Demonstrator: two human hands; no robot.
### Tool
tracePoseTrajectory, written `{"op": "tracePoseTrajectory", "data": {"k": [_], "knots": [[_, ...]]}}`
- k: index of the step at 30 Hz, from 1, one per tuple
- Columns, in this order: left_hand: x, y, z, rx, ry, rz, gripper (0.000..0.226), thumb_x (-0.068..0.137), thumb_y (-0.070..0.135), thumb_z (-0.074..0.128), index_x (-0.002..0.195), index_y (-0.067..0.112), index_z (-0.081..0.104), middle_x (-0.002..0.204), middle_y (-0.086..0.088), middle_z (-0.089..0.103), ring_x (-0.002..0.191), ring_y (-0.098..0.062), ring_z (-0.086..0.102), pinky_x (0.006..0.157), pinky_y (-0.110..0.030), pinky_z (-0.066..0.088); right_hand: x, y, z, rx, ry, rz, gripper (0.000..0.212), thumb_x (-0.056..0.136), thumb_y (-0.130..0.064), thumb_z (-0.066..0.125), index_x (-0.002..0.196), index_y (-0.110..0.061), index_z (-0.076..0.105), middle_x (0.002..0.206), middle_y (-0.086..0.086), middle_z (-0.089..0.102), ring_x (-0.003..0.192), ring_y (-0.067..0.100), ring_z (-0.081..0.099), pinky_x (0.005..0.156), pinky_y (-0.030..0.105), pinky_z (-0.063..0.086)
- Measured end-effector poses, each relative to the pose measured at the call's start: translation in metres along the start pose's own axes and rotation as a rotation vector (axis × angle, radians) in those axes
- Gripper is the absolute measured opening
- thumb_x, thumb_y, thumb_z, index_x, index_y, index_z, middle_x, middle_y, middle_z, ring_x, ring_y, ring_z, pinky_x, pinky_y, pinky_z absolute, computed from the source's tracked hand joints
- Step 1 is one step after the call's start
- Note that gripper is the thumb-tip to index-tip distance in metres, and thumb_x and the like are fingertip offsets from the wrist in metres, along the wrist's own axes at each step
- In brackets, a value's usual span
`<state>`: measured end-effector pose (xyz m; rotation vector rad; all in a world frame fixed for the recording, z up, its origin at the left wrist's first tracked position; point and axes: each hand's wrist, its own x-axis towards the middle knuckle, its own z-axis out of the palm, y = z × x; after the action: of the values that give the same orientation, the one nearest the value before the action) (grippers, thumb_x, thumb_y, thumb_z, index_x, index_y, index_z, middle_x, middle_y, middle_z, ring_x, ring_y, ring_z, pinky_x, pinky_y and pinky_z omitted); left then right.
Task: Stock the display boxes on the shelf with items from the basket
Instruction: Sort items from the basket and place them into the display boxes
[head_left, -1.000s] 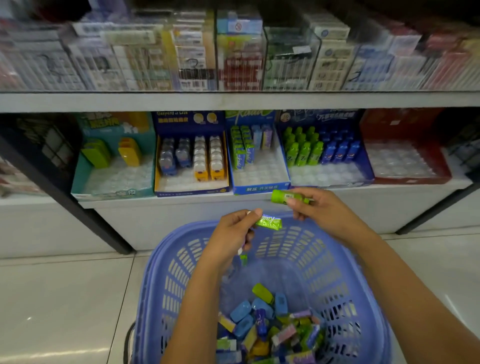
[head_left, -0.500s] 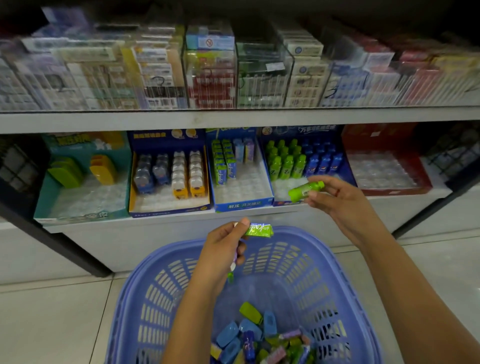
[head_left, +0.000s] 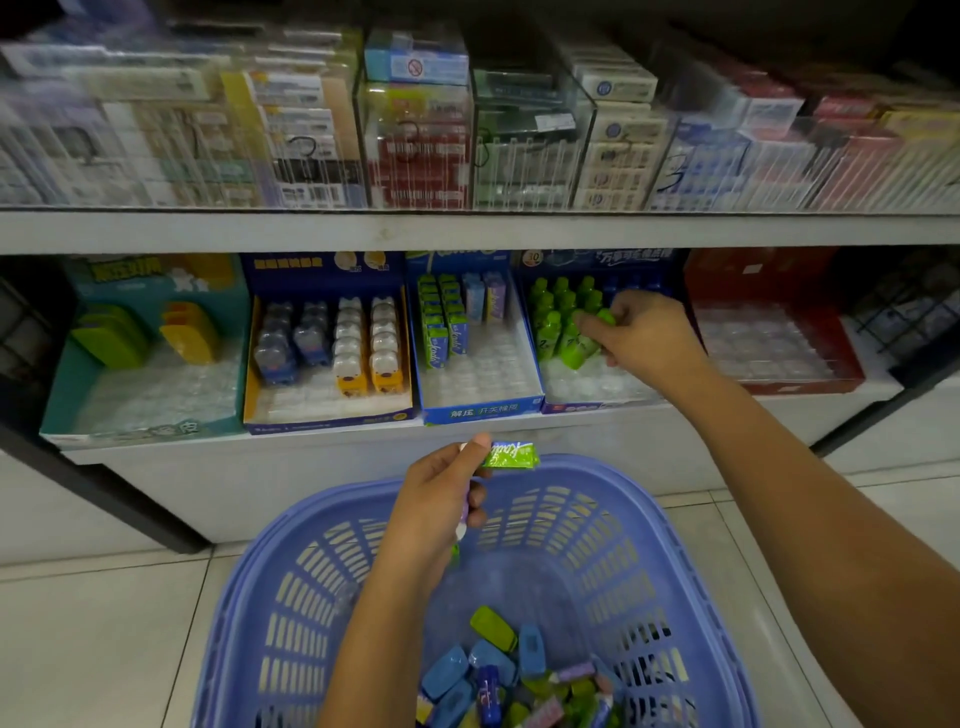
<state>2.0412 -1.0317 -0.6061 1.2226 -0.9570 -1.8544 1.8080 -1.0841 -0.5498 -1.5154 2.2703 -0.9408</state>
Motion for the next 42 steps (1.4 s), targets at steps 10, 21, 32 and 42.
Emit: {"op": "tracePoseTrajectory", "data": {"k": [10, 21, 32, 42], "knots": [[0.001, 0.002, -0.005, -0.004, 0.012, 0.001, 0.029, 0.09, 0.029, 0.061, 0.071, 0.008, 0.061, 0.057, 0.002, 0.05, 0.042, -0.007, 0.041, 0.038, -0.018, 0.034, 0.007, -0.007, 0.019, -0.09, -0.171, 0.005, 0.041, 0.081, -0.034, 0.072, 0.103, -0.002, 0.059, 0.094, 0.02, 0.067, 0.084, 0.031, 0.066, 0.078, 0.04, 0.053], [0.003, 0.0, -0.008, -0.011, -0.002, -0.003, 0.029, 0.089, 0.031, 0.06, 0.073, 0.008, 0.062, 0.058, 0.002, 0.052, 0.045, -0.007, 0.042, 0.04, -0.018, 0.034, 0.009, -0.015, 0.029, -0.266, -0.2, -0.083, 0.043, 0.076, -0.034, 0.076, 0.103, -0.004, 0.06, 0.094, 0.014, 0.066, 0.088, 0.027, 0.061, 0.075, 0.031, 0.047], [0.004, -0.002, -0.008, -0.021, -0.012, -0.002, 0.028, 0.09, 0.031, 0.061, 0.072, 0.009, 0.063, 0.056, 0.004, 0.053, 0.045, -0.006, 0.042, 0.04, -0.018, 0.034, 0.002, -0.01, 0.036, 0.026, -0.048, 0.092, 0.025, 0.08, -0.029, 0.074, 0.087, -0.01, 0.059, 0.088, 0.013, 0.069, 0.081, 0.025, 0.066, 0.075, 0.033, 0.053], [0.0, -0.004, -0.002, -0.017, -0.018, -0.009, 0.028, 0.091, 0.03, 0.059, 0.073, 0.009, 0.062, 0.062, 0.001, 0.053, 0.045, -0.005, 0.042, 0.04, -0.018, 0.034, 0.008, -0.021, 0.033, -0.13, -0.15, 0.144, 0.028, 0.079, -0.031, 0.075, 0.09, -0.009, 0.062, 0.095, 0.006, 0.064, 0.085, 0.02, 0.059, 0.069, 0.024, 0.04]]}}
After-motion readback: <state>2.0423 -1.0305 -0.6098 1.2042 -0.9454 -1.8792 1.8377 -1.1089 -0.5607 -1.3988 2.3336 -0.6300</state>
